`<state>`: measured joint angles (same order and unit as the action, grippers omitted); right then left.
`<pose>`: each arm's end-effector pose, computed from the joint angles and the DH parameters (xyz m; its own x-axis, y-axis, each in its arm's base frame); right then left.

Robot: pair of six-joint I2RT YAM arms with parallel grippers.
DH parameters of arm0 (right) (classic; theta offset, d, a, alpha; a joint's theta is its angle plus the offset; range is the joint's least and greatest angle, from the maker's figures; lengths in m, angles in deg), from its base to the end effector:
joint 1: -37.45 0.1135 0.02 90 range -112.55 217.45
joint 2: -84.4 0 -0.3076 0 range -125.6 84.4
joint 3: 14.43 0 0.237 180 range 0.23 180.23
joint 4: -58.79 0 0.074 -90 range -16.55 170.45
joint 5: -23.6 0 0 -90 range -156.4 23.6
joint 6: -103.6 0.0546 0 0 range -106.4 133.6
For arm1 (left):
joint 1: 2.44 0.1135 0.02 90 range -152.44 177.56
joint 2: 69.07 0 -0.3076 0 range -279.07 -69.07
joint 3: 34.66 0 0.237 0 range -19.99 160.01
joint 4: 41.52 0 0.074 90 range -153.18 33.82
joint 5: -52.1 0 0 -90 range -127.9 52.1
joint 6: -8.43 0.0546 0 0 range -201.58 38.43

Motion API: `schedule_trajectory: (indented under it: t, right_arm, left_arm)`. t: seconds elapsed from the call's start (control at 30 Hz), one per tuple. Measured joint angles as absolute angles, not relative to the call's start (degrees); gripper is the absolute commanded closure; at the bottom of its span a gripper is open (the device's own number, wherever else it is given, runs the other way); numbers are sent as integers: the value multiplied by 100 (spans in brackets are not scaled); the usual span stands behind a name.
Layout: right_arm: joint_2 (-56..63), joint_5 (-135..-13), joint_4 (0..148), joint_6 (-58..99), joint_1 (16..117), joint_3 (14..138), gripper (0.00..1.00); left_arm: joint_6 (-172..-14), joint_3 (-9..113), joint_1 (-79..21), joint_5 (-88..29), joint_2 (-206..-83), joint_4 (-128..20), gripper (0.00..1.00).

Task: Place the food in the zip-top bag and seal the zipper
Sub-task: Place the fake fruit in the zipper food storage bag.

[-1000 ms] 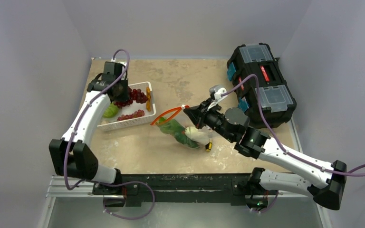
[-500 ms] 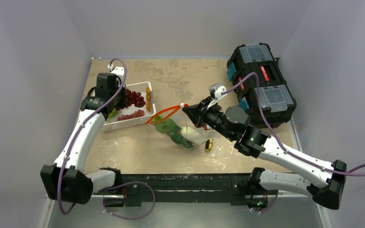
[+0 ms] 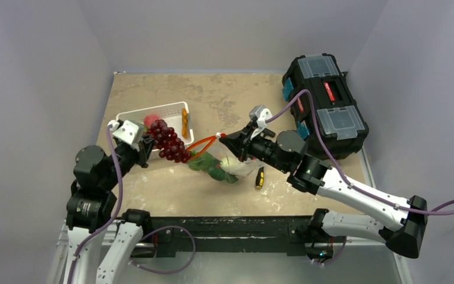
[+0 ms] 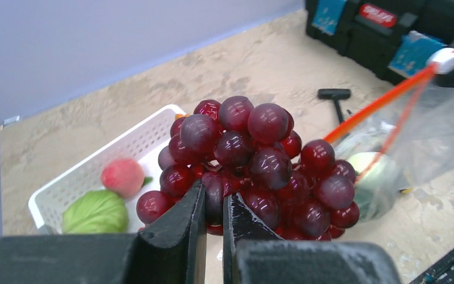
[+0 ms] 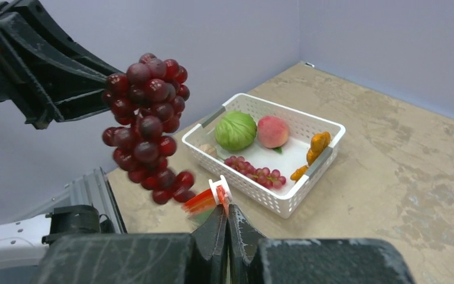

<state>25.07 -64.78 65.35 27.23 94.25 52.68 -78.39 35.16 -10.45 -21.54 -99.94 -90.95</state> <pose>0.1253 0.1887 0.4129 -0.1821 0.1519 -0.9715 -0.8006 0.5507 0.2362 0.0618 -0.0242 0.3973 -0.1572 0.0759 -0.9846 0.4173 0.9087 0.0034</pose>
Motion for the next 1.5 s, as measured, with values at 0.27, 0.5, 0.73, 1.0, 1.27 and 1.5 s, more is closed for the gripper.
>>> schedule_trajectory:
  t: [0.27,0.5,0.73,1.0,1.27,1.5]
  right_arm:
    - [2433,-7363,5984,2528,9279,5065,100]
    - [2339,-7990,5792,2519,9252,5065,100]
    - [2195,-8370,5657,2723,9252,5067,100]
    - [1900,-8456,5429,3575,9252,5272,100]
    - [1530,-8171,5132,5103,9252,5447,100]
    - [1111,-7566,5106,6379,9246,5493,100]
  left_arm:
    - [-7739,3306,-1045,-1389,-9131,-9034,100]
    - [-7770,3291,-1045,-1131,-8982,-9042,100]
    - [-8097,2716,-1045,-1171,-8762,-8293,100]
    - [-8548,1774,-1045,-1341,-8432,-6999,100]
    - [-8556,1385,-1045,-1715,-8148,-6457,100]
    - [-8707,1385,-1045,-1614,-8110,-6461,100]
